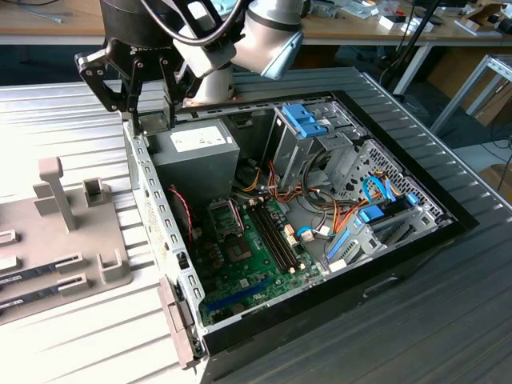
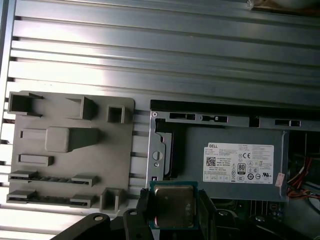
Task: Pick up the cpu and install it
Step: 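Pick up the cpu and move it towards the insertion slot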
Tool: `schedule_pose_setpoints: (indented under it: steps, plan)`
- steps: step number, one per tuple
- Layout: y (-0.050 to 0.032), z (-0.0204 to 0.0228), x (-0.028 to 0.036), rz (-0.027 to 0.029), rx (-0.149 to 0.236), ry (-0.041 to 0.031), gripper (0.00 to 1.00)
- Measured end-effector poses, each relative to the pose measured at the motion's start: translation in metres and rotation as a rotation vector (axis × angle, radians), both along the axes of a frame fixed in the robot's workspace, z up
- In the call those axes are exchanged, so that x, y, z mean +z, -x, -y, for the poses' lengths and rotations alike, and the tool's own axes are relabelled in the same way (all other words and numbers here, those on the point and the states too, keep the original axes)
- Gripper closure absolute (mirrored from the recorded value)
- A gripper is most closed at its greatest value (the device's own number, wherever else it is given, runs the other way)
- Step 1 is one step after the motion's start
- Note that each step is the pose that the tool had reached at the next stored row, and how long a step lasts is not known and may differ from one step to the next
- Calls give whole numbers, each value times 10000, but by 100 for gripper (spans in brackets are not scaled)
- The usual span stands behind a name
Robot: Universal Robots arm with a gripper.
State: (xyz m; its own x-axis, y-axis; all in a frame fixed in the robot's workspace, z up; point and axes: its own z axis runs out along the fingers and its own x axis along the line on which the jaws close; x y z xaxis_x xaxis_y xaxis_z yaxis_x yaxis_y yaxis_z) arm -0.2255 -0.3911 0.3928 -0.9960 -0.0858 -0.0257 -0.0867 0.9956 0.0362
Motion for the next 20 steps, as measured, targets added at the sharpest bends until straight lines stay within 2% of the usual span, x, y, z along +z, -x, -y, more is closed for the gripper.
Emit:
schedule_pose_setpoints:
  steps: [20]
  plan:
    - [-123,0,-7,0,0,0,53]
